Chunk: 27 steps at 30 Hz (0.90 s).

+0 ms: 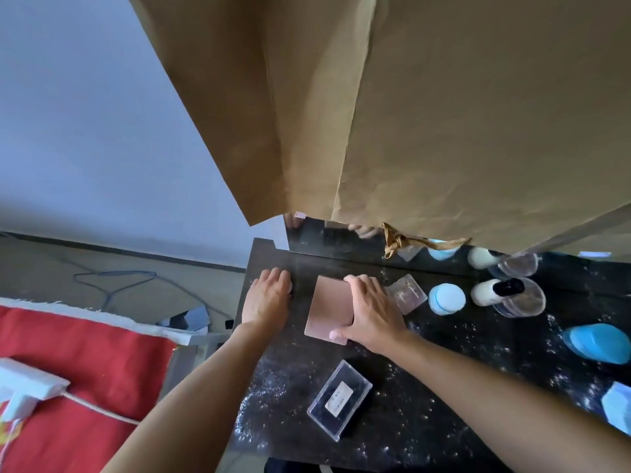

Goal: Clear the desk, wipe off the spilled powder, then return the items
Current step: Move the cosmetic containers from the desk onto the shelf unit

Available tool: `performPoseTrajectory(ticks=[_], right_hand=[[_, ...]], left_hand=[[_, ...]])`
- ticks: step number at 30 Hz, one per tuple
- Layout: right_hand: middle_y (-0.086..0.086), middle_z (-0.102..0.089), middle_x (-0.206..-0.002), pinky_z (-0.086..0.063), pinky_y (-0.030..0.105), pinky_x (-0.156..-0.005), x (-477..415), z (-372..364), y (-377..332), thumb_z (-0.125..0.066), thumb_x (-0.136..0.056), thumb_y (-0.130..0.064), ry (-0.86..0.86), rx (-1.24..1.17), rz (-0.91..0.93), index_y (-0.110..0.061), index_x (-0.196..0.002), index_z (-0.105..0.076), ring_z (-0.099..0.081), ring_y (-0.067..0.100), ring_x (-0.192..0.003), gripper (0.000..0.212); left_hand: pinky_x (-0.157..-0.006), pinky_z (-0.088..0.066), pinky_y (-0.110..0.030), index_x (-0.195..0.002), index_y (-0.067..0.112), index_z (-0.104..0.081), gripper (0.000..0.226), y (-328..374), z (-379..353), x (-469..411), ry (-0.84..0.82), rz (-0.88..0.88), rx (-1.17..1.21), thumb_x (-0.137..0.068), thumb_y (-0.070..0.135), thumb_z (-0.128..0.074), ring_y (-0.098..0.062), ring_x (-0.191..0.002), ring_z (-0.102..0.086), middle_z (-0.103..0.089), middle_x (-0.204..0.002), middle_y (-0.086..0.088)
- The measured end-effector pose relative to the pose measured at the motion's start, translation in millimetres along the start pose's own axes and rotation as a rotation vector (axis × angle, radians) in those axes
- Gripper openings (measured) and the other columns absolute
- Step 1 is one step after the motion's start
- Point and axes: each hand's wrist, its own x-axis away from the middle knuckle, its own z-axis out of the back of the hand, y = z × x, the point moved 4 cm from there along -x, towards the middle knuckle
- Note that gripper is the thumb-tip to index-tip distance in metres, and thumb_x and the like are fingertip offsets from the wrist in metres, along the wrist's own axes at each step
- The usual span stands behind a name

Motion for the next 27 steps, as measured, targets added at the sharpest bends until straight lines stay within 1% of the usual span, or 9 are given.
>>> performPoseTrajectory(ticks=[2,5,9,14,17,19,23,25,27], right_hand=[[0.005,-0.043,-0.126,-0.039,0.030,-0.086,4,3,-4,-0.079,-0.063,-0.049,0.034,-0.111,-0.013,-0.018,-0.133,-0.032,-0.045,0.023,-0.111,0.089],[0.004,-0.049,-0.123,-0.041,0.030,-0.074,7,5,-7,-0.080,-0.069,-0.038,0.034,-0.336,-0.139,-0.017,-0.127,-0.041,-0.056,0.025,-0.104,0.074],[0.002,-0.066,-0.102,-0.043,0.028,-0.069,21,10,-10,-0.081,-0.068,-0.037,0.083,-0.511,-0.331,-0.016,-0.103,-0.056,-0.061,0.023,-0.091,0.048],[-0.005,-0.067,-0.086,-0.051,0.032,-0.068,66,30,-8,-0.081,-0.066,-0.035,0.205,-0.701,-0.477,-0.018,-0.087,-0.062,-0.062,0.016,-0.079,0.033],[0.000,-0.070,-0.089,-0.054,0.034,-0.072,108,44,4,-0.079,-0.071,-0.022,0.291,-0.906,-0.543,-0.016,-0.091,-0.067,-0.066,0.018,-0.082,0.024],[0.005,-0.070,-0.093,-0.054,0.035,-0.073,141,49,16,-0.073,-0.078,-0.015,0.321,-1.048,-0.594,-0.014,-0.094,-0.066,-0.066,0.020,-0.083,0.017],[0.005,-0.069,-0.101,-0.054,0.031,-0.073,208,52,49,-0.069,-0.084,-0.023,0.374,-1.172,-0.705,-0.015,-0.107,-0.063,-0.066,0.018,-0.089,0.025],[0.003,-0.068,-0.100,-0.053,0.029,-0.074,244,53,69,-0.068,-0.086,-0.028,0.417,-1.185,-0.759,-0.019,-0.106,-0.062,-0.065,0.018,-0.091,0.023],[0.004,-0.069,-0.098,-0.052,0.026,-0.069,282,55,89,-0.067,-0.087,-0.028,0.483,-1.204,-0.784,-0.017,-0.104,-0.062,-0.066,0.019,-0.088,0.021]], left_hand=[[-0.073,-0.046,-0.042,-0.095,0.007,-0.058,0.010,-4,0,5,-0.008,0.010,0.055,-0.086,0.005,-0.058,-0.034,-0.092,-0.052,-0.058,-0.105,-0.012],[-0.067,-0.046,-0.043,-0.099,0.004,-0.057,0.013,-9,7,16,-0.013,0.036,0.129,-0.086,0.004,-0.057,-0.038,-0.084,-0.054,-0.052,-0.104,-0.016],[-0.064,-0.045,-0.045,-0.100,0.006,-0.052,0.010,-16,22,42,-0.022,0.011,0.189,-0.090,0.008,-0.051,-0.040,-0.077,-0.056,-0.051,-0.099,-0.014],[-0.070,-0.049,-0.041,-0.104,0.011,-0.054,0.015,-7,48,62,-0.042,-0.120,0.179,-0.091,0.012,-0.049,-0.035,-0.082,-0.059,-0.056,-0.095,-0.010],[-0.075,-0.050,-0.031,-0.110,0.016,-0.057,0.018,21,62,69,-0.046,-0.207,0.178,-0.092,0.020,-0.057,-0.024,-0.087,-0.062,-0.059,-0.102,-0.005],[-0.079,-0.054,-0.029,-0.114,0.020,-0.056,0.024,49,69,74,-0.061,-0.259,0.180,-0.092,0.028,-0.060,-0.020,-0.088,-0.062,-0.061,-0.107,-0.003],[-0.079,-0.053,-0.035,-0.116,0.019,-0.054,0.029,118,80,90,-0.070,-0.414,0.156,-0.090,0.031,-0.060,-0.025,-0.091,-0.061,-0.061,-0.110,-0.005],[-0.079,-0.052,-0.037,-0.117,0.018,-0.055,0.029,157,83,102,-0.061,-0.494,0.158,-0.091,0.031,-0.057,-0.027,-0.091,-0.062,-0.062,-0.110,-0.007],[-0.078,-0.051,-0.035,-0.118,0.019,-0.054,0.030,197,84,116,-0.061,-0.567,0.158,-0.091,0.032,-0.057,-0.026,-0.092,-0.062,-0.062,-0.110,-0.005]])
